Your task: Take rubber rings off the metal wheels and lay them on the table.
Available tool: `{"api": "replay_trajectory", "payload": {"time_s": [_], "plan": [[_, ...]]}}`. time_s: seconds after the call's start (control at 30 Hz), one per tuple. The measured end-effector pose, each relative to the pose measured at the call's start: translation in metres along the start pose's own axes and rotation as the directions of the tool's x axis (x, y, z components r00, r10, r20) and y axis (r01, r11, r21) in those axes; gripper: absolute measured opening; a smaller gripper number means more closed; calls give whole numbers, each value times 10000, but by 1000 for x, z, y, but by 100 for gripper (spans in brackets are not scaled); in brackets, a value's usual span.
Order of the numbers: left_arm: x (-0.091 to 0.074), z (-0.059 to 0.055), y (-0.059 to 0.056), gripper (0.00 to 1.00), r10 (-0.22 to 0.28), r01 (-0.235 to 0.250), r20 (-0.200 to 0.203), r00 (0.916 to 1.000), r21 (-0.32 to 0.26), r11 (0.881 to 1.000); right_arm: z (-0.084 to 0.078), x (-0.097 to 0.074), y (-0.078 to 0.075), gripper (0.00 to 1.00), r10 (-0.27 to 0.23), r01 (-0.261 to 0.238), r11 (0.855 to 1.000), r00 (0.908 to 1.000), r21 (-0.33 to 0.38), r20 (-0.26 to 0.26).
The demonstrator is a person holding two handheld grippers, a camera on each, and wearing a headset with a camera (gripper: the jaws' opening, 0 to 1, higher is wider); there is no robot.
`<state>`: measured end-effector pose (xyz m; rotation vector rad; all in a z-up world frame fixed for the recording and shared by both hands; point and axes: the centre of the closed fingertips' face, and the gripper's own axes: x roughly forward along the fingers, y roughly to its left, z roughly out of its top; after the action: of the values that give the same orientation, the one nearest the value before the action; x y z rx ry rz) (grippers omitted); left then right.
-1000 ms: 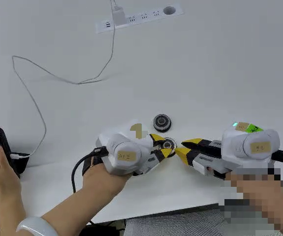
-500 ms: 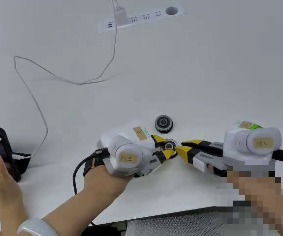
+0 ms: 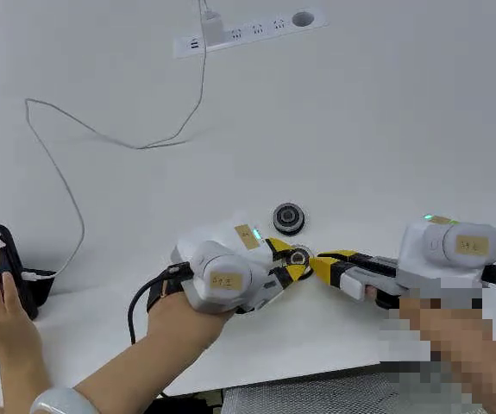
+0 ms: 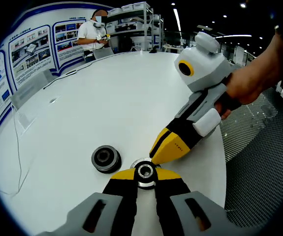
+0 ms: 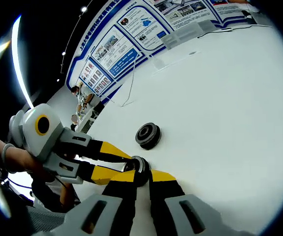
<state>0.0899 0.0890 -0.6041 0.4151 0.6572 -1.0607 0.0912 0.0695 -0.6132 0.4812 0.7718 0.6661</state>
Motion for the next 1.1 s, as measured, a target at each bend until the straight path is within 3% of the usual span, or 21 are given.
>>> {"api": "replay_trajectory", "payload": {"time_s": [0.73,1.1], "plan": [[-1,0,0,12,6,-5,74,10000,-119,9999,-1,3,1,12,402,-417,9914,9991,1237,149],[-1,-1,0,12,-4,5,71,10000,-163,9999,-2,2,3,11,466,-464,9913,9989,1231,14]]}}
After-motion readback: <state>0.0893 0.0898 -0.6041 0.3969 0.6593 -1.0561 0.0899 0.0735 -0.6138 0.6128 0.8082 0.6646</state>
